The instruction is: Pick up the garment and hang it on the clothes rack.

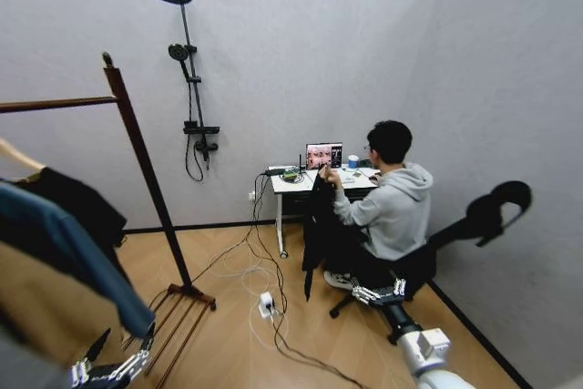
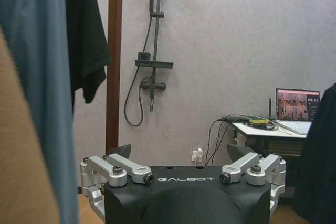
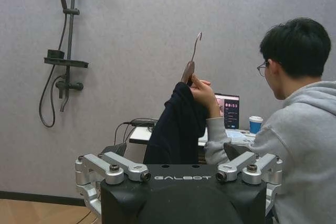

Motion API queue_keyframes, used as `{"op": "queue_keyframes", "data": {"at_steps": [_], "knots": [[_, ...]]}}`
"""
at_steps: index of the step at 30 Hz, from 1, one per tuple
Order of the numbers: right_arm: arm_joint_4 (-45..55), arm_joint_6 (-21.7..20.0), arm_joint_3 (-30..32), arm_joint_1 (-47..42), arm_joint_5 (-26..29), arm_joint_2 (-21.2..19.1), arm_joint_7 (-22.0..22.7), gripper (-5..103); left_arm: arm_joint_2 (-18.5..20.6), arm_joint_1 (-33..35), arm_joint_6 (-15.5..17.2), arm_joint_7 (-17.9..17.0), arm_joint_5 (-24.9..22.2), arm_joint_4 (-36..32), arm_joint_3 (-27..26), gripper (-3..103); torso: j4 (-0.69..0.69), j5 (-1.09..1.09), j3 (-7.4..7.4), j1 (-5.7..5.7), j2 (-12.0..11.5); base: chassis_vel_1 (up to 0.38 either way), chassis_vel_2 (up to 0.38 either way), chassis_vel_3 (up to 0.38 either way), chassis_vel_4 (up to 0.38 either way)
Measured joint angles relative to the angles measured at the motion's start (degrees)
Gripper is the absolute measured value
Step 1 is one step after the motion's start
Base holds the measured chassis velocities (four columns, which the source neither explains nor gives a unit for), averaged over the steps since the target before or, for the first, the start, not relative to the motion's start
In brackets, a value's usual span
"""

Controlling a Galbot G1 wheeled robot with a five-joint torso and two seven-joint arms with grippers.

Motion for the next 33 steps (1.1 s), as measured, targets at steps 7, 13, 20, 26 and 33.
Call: {"op": "queue_keyframes", "data": {"at_steps": [7,13,20,26,33], "knots": [[-1.2,-3.3,0.9,5.7,2.8,-1.8,0.2,100,0.0,0.0,0.0,0.0,0.0,0.0,0.0,100,0.02,0.16,0.01,0.02,0.0,-0.347,0.352,0.346,-0.341],[-2.1,-6.7,-0.3,12.0,5.3,-3.2,1.1,100,0.0,0.0,0.0,0.0,0.0,0.0,0.0,100,0.01,0.08,0.01,0.03,0.0,-0.183,0.187,0.066,-0.140],[-12.3,-10.0,-2.7,28.0,9.5,-7.1,1.6,100,0.0,0.0,0.0,0.0,0.0,0.0,0.0,100,0.03,0.06,-0.02,-0.09,0.0,0.030,-0.035,-0.013,0.022],[-21.9,-10.3,-4.5,38.2,10.8,-11.1,-1.1,100,0.0,0.0,0.0,0.0,0.0,0.0,0.0,100,0.01,0.06,0.00,-0.04,0.0,0.034,-0.028,-0.027,0.028],[-28.5,-8.2,-5.8,41.9,11.8,-13.5,-4.4,95,0.0,0.0,0.0,0.0,0.0,0.0,0.0,100,0.00,0.09,0.01,0.01,0.0,0.000,0.000,0.000,0.000]]}}
